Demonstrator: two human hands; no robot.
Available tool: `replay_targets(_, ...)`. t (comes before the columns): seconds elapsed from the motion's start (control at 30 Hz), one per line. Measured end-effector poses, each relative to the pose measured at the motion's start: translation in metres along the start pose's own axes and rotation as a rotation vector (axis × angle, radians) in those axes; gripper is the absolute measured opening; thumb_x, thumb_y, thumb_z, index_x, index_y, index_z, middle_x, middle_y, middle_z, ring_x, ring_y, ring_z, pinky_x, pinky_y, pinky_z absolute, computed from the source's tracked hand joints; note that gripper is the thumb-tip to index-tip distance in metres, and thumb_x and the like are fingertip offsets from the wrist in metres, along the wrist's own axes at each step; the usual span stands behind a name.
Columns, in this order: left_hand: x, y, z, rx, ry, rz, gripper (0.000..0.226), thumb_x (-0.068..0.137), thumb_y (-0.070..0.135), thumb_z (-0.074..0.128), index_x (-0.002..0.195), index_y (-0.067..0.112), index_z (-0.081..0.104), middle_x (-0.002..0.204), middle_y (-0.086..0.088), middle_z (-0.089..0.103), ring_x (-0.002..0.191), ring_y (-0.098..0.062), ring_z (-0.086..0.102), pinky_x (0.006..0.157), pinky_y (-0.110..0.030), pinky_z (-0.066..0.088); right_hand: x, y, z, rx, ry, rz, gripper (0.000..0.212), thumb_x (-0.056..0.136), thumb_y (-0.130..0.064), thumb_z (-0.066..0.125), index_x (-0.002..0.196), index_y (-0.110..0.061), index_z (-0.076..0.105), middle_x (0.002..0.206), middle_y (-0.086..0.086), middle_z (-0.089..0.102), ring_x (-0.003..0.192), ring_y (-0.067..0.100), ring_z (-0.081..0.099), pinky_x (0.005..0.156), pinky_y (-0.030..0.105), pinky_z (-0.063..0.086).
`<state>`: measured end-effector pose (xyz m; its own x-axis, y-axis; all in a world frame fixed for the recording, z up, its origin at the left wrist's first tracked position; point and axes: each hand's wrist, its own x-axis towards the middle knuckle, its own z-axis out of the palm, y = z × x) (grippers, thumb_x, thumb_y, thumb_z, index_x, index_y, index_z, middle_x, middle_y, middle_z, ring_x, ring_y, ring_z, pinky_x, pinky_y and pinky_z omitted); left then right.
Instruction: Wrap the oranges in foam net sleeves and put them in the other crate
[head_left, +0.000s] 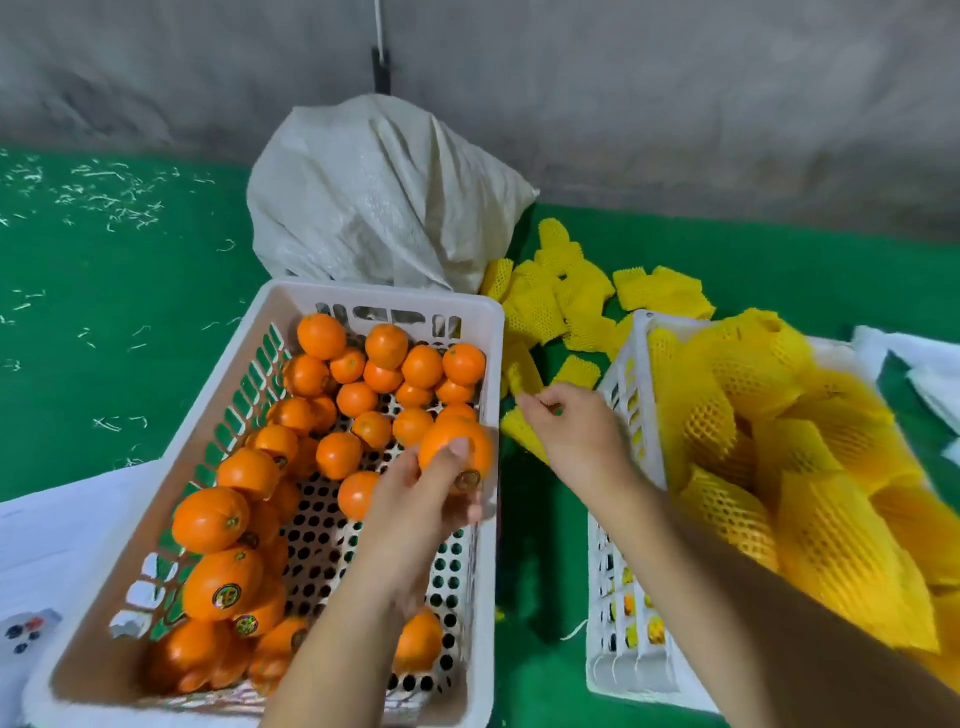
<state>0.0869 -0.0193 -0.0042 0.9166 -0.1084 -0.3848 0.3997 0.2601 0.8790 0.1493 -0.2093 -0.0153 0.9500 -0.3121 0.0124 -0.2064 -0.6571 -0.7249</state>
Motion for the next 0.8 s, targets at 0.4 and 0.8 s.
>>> replay_targets(0.4, -0.079, -0.037, 0.020, -0.214, -0.264, -0.060, 0.062, 0.076, 0.042, 0.090, 0.126, 0.010, 0.070, 0.110, -0.012, 0.078, 0.096, -0.025, 0.076, 0.078, -0.031, 0.062, -0.161, 0.006, -0.014, 0.807, 0.055, 0.311, 0.032, 0.084, -0.049, 0.066, 0.112, -0.035, 0.071, 0.110, -0.005, 0.075, 0.109, 0.018, 0.070, 0.098, 0.047, 0.056)
replay_targets(0.8, -0.080, -0.046, 0.010, -0.193, -0.423, 0.032, 0.081, 0.060, 0.044, 0.101, 0.127, 0.009, 0.074, 0.132, -0.021, 0.070, 0.117, -0.035, 0.071, 0.086, -0.036, 0.063, -0.176, -0.003, -0.043, 0.857, 0.029, 0.290, 0.011, 0.095, -0.021, 0.072, 0.106, -0.023, 0.072, 0.107, -0.002, 0.076, 0.107, 0.018, 0.070, 0.102, 0.046, 0.054)
